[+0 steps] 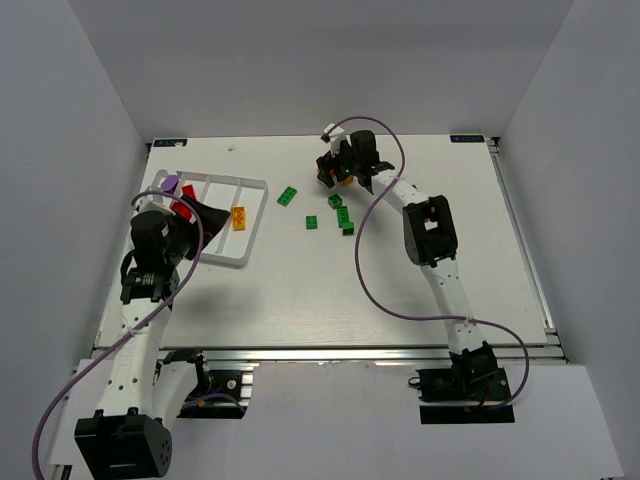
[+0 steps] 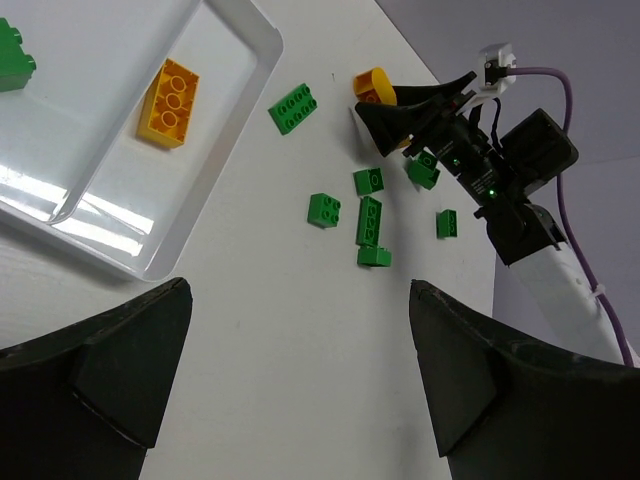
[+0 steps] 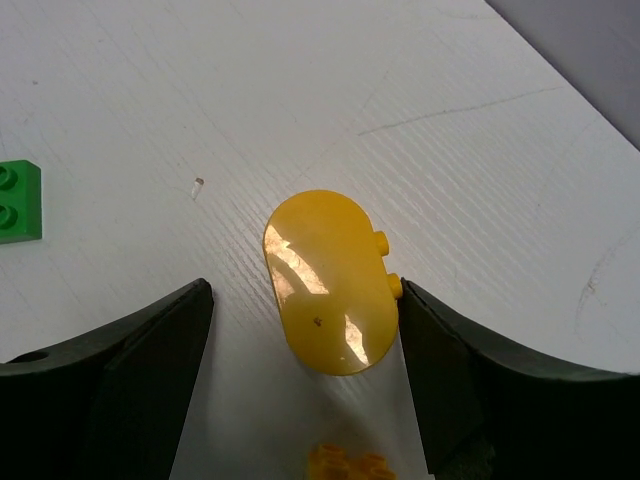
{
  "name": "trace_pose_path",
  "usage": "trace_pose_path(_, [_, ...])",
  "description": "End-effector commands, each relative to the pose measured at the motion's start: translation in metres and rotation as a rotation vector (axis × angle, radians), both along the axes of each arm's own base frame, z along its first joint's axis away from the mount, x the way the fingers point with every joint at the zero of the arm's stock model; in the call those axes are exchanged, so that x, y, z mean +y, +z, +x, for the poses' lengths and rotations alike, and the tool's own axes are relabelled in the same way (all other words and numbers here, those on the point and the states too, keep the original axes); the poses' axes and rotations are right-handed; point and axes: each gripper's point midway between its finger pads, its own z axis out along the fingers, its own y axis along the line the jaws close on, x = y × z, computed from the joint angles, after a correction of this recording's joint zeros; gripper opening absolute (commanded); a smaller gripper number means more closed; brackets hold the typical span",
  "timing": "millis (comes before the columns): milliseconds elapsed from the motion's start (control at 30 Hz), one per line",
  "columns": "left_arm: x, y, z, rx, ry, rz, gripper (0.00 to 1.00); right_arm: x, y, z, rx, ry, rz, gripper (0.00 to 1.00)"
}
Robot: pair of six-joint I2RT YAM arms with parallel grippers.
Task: Sort the legos into containers by color
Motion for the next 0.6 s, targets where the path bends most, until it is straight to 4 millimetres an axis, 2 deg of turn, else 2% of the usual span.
trace_pose_path(0, [-0.001,0.02,-0.004,-0.036,0.006,-0.011,0.98,0.005,0.023,0.014,-0.089,-0.005,0.031,0.79])
trace_pose_path(200, [-0.005,0.021,-0.006,-0.043,0.008,-0.049,0.98,0.007,0.025,0.016,-0.107,0.014,0.032,0.69])
trace_pose_path(300, [-0.007,0.024,-0.005,-0.05,-0.002,-0.058,0.98,0.007,0.024,0.015,-0.106,0.017,0.028,0.61])
trace_pose_path(400, [-0.011,0.025,-0.004,-0.054,-0.014,-0.069,0.98,0.009,0.025,0.012,-0.109,0.039,0.028,0.47])
trace_pose_path(433, [-0.013,0.025,-0.004,-0.051,-0.018,-0.076,0.98,0.009,0.026,0.009,-0.108,0.055,0.034,0.36])
trace_pose_path(567, [-0.025,0.018,0.0,-0.031,-0.064,-0.111,0.98,0.013,0.036,-0.001,-0.128,0.095,0.062,0.13])
